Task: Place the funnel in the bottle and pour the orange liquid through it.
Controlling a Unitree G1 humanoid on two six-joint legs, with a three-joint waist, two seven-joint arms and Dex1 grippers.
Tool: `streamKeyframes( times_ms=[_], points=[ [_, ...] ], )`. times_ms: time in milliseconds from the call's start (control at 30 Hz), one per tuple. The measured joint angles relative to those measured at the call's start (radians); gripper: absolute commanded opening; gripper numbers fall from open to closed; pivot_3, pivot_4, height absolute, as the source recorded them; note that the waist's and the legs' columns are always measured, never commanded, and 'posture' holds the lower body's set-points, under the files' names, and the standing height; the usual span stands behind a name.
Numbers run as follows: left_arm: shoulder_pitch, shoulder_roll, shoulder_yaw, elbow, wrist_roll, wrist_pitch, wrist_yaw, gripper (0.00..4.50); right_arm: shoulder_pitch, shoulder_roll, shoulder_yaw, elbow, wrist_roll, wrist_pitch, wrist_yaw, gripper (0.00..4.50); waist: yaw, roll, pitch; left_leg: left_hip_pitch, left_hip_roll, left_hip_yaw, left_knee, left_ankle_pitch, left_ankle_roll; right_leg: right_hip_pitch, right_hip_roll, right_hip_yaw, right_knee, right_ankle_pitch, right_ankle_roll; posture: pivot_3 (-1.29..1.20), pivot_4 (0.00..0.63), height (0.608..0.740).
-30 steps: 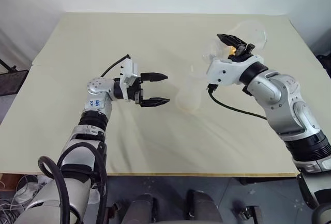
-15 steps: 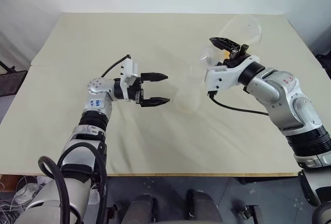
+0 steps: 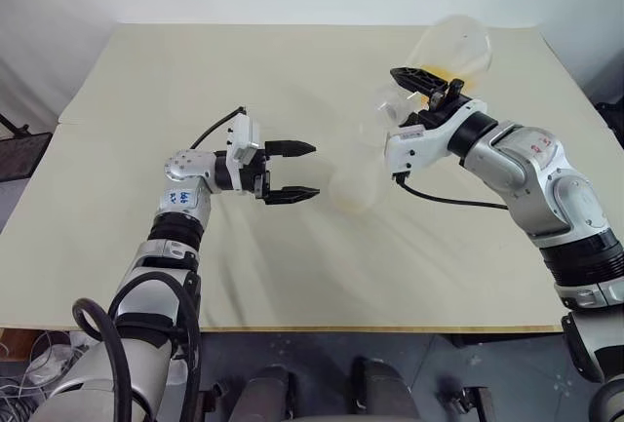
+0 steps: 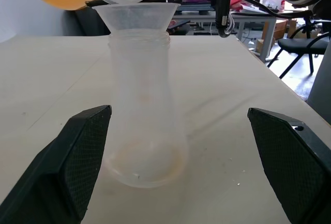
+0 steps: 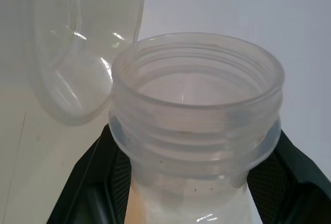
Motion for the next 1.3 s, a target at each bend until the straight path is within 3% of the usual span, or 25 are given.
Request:
streamKeyframes(
  times_ms=[1300],
  points=[
    [0.000, -0.005, 0.000, 0.002, 0.000, 0.007, 0.005, 4.50, -0.077, -0.028, 0.000, 0.113, -0.138, -0.179, -0.046, 2.55, -0.001, 0.000, 0.000, 0.000, 0.000, 0.000, 0.000, 0.000, 0.000, 0.000, 0.000, 0.000, 0.000, 0.000, 0.000, 0.00, 0.150, 0.740]
  ],
)
